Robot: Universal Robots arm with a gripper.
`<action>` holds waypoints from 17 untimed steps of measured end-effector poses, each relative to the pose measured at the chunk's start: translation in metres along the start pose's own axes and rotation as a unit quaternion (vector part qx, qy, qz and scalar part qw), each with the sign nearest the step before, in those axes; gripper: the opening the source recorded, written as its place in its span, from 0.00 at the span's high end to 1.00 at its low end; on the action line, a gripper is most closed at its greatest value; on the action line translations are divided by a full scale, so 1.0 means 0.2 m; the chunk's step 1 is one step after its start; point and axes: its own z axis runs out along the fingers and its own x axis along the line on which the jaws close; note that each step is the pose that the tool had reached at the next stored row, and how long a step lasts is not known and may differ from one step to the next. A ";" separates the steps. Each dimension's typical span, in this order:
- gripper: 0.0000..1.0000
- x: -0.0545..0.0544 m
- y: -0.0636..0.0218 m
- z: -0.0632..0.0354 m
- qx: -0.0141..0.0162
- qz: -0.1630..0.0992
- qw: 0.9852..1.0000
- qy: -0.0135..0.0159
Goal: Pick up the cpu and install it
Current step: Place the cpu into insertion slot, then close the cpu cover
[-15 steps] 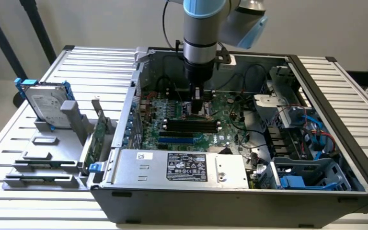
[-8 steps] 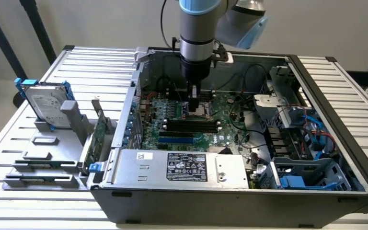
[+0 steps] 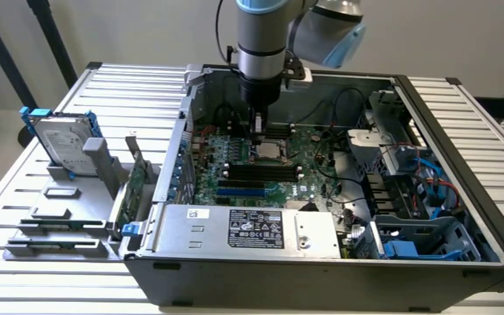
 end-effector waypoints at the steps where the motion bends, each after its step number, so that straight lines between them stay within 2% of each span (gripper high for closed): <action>1: 0.82 0.00 -0.010 -0.007 0.000 0.000 1.000 0.000; 2: 0.88 0.00 -0.021 -0.014 0.000 0.000 1.000 0.000; 3: 0.89 0.00 -0.031 -0.021 0.000 0.000 1.000 0.000; 7: 0.89 0.00 -0.060 -0.036 0.001 0.000 1.000 0.000; 17: 0.89 0.00 -0.062 -0.037 0.001 0.000 1.000 0.000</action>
